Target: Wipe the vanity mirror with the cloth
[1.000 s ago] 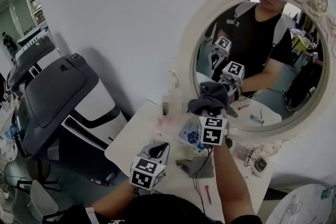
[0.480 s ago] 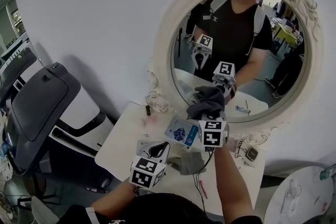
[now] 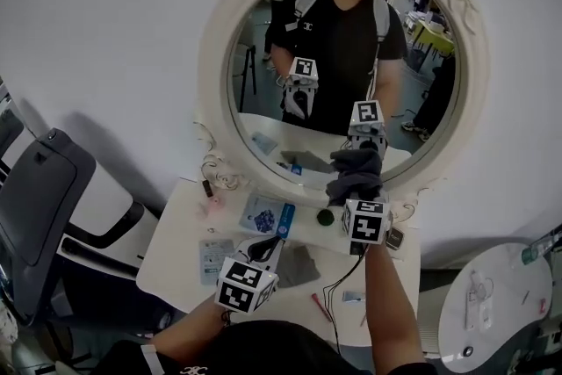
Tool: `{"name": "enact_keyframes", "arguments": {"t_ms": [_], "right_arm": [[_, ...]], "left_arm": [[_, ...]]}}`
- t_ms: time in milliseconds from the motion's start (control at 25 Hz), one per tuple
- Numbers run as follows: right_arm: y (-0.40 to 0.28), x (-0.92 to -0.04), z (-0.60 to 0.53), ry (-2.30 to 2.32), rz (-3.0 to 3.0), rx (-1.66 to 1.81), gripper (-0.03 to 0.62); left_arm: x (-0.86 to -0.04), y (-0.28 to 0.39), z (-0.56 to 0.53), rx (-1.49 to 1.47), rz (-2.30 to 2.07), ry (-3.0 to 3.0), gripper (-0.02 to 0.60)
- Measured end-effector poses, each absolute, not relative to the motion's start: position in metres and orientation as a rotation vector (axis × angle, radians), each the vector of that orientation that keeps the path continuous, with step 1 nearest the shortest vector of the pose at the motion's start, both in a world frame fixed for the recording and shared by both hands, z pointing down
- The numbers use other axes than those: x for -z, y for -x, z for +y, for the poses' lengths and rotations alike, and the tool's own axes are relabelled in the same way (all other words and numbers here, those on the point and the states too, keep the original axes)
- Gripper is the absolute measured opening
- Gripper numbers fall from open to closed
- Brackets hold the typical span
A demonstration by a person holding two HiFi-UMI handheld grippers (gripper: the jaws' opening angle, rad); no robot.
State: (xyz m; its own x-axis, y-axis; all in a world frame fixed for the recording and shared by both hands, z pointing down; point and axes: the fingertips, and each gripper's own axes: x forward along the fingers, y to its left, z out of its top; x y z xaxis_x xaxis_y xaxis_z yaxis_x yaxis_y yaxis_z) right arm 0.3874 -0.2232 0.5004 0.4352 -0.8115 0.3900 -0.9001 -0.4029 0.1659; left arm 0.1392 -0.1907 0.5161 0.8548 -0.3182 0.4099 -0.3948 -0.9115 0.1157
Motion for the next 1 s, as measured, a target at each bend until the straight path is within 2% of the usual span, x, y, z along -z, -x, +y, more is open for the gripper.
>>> {"name": "enact_keyframes", "arguments": {"t_ms": [160, 480, 760, 1000], "right_arm": [[-0.413, -0.496, -0.199, -2.429, -1.41, -0.394, 0.051], [-0.404, -0.472, -0.186, -2.452, -1.484, -0.252, 0.049], [-0.366, -0.421, -0.14, -2.58, -1.631, -0.078, 0.049], [-0.324, -0.436, -0.105, -2.621, -1.658, -0.062, 0.049]], "left_arm": [[-0.514, -0.155, -0.179, -0.575, -0.499, -2.857, 0.006], [-0.508, -0.158, -0.177, -0.542, -0.528, -2.873, 0.006], [-0.505, -0.157, -0.182, -0.533, -0.585, -2.871, 0.006], [-0.503, -0.165, -0.175, -0.522, -0.553, -2.887, 0.006]]}}
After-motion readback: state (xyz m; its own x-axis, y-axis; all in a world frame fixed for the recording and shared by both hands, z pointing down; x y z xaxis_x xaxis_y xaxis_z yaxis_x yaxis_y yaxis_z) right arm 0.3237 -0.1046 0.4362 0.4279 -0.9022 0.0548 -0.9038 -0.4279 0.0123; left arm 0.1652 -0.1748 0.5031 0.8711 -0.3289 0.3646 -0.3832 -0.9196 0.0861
